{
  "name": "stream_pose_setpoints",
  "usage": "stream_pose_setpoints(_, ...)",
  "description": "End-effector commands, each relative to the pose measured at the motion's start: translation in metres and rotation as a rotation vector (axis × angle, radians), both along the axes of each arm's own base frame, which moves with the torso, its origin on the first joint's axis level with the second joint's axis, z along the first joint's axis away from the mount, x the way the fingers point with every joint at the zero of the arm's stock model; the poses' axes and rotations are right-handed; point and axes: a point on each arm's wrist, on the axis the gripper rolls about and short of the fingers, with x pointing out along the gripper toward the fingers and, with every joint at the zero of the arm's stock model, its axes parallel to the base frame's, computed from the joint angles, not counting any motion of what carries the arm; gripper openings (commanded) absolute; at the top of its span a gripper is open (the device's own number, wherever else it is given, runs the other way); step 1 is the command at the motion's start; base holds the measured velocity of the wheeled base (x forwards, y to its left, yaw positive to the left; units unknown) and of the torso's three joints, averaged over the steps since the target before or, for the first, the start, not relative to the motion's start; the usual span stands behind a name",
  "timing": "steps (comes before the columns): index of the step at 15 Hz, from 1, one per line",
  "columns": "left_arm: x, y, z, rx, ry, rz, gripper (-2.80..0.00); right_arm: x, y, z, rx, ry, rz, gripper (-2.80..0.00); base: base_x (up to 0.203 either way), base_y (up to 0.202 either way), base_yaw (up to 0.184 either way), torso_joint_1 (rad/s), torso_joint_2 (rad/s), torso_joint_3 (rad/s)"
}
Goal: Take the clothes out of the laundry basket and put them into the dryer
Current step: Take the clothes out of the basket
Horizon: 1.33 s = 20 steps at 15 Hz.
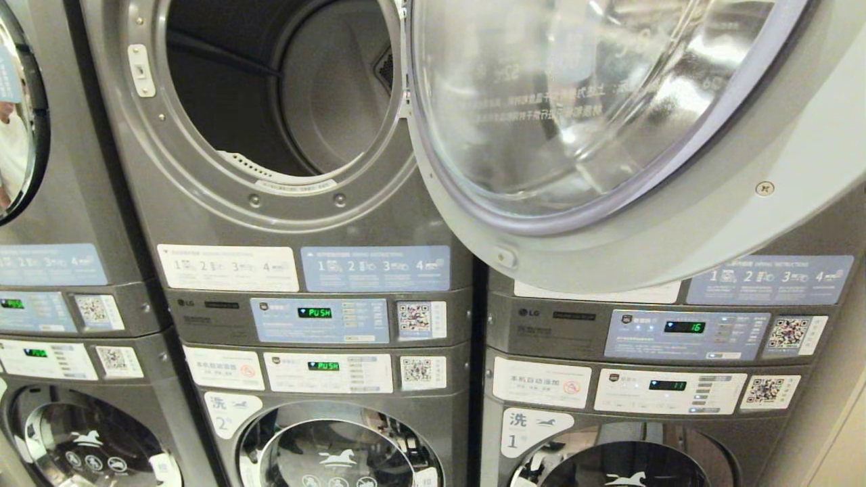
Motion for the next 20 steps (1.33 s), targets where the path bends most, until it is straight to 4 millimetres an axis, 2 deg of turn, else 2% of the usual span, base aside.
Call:
stream_pose_setpoints(1,0.0000,0.0000,0.0000,0.000,0.000,0.000,-2.80,-0.0001,0.0000,-0.0001,-0.001,-0.001,0.000,-2.80,0.000,0.000,0.000,-0.084,0.18,0.089)
stream_pose_setpoints(11,0.0000,0.0000,-0.0002,0.000,0.001,0.000,-2.80,-0.0001,0.0000,-0.0001,0.002,-0.001,0.002,-2.80,0.000,0.000,0.000,-0.092,0.20,0.108)
stream_pose_setpoints(20,-0.0001,0.0000,0.0000,0.000,0.000,0.000,-2.80,-0.0001,0.0002,-0.0001,-0.016,-0.001,0.008,-2.80,0.000,0.000,0.000,-0.136,0.31,0.172)
